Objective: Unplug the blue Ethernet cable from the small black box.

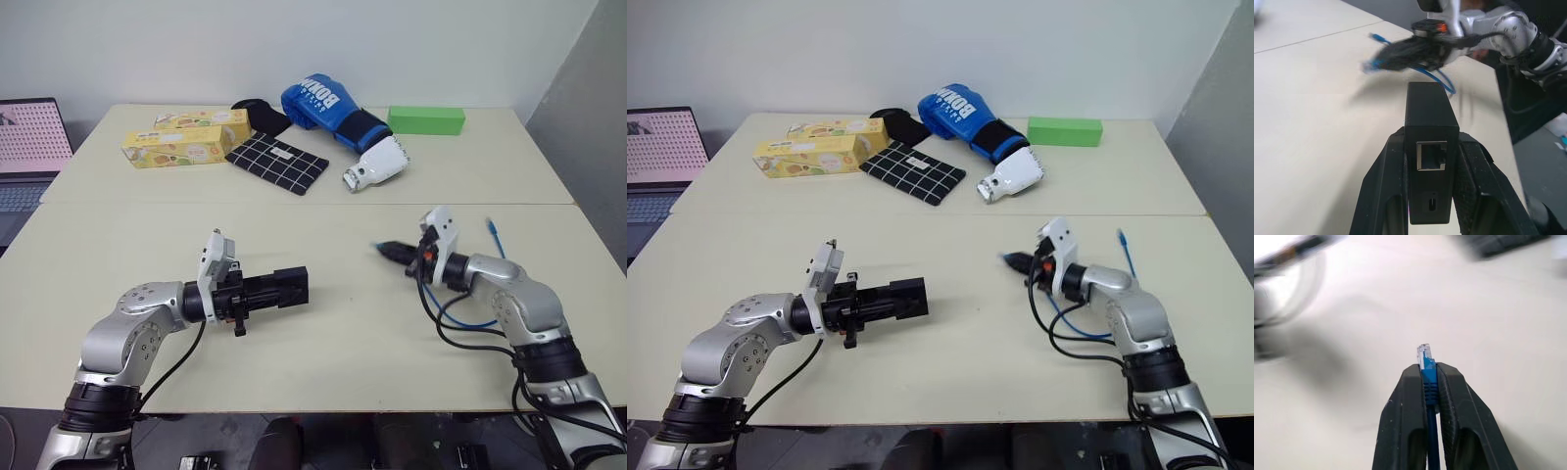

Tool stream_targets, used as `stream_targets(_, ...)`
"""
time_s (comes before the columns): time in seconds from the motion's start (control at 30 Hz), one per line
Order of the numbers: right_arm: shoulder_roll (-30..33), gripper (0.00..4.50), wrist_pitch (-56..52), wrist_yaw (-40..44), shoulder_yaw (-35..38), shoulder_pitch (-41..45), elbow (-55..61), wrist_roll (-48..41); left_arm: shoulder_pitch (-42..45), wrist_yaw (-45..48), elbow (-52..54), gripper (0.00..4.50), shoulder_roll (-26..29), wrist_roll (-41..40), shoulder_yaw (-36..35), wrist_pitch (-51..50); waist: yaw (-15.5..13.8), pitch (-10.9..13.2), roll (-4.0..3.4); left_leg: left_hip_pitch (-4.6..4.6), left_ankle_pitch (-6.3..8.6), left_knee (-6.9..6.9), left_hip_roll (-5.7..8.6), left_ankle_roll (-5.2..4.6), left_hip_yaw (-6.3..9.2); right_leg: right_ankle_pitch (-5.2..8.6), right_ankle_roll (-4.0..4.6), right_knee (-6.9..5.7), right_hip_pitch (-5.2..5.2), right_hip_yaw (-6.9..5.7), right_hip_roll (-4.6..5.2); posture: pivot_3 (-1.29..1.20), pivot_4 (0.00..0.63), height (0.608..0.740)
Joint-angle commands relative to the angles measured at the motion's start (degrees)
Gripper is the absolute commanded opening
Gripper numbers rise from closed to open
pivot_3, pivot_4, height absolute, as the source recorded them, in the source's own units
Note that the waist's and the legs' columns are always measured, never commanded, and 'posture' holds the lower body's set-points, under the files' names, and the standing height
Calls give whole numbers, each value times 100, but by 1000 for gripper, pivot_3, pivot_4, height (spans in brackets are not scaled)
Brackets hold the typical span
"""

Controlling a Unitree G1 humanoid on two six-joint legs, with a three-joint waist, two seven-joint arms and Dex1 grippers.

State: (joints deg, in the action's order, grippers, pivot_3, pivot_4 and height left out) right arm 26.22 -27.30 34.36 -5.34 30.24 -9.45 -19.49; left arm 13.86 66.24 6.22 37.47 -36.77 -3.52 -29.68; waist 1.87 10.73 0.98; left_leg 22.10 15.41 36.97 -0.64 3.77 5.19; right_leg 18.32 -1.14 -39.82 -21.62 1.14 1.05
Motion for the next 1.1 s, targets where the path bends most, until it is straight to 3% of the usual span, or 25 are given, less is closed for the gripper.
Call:
stream_targets(0.03,-63,57,985,-944,218,286,-1052,860,4,-464,148,793,-75,145,-190,101,-11,0,0,3,0,0,-1,0,-4,0,0,-1,-3,2,0,0,150,740)
stream_targets(0.1,-95,764,955,-785,231,298,-1154,839,44,-706,110,793,-117,285,-175,143,-9,0,0,20,-1,1,-3,1,-8,0,0,0,-16,4,1,0,150,740)
stream_targets(0.2,-110,1386,815,-491,273,241,-977,698,121,-1087,-56,793,-265,500,-250,349,-4,0,0,34,-1,3,-6,2,-11,0,0,-1,-27,8,2,0,150,740)
stream_targets(0.4,249,2925,837,123,271,178,-172,739,290,-2285,-780,793,-731,1424,-490,1572,-4,0,-1,34,-1,5,-5,1,-12,-1,0,-8,-34,10,4,0,150,740)
stream_targets(0.47,536,3411,851,689,93,126,641,630,361,-2848,-1223,793,-942,1731,-738,2310,-12,0,-2,38,-1,5,-5,1,-11,-1,0,-7,-36,8,5,0,150,740)
stream_targets(0.63,591,3411,55,1519,-410,82,2295,-67,391,-3518,-2284,793,-1167,2228,-1041,3669,19,0,-1,49,-1,6,-5,1,-12,-1,0,-7,-50,6,9,0,150,740)
stream_targets(0.97,-36,3411,-619,1411,-1024,364,2555,-7,780,-4167,-4146,793,-1335,2502,-1256,4896,-38,-2,3,67,-2,31,4,1,21,-4,-3,-14,-47,-21,12,0,150,740)
stream_targets(1.03,-47,3474,-622,1418,-1040,363,2547,30,825,-4103,-4302,1497,-1367,2451,-1249,4962,-39,-2,3,70,-2,31,4,2,24,-4,-3,-13,-47,-23,13,0,150,740)
stream_targets(1.1,-46,3474,-628,1420,-1051,359,2550,51,819,-3977,-4365,1891,-1402,2371,-1233,4975,-28,-2,3,69,-2,31,6,2,22,-4,-4,-13,-47,-21,13,0,150,740)
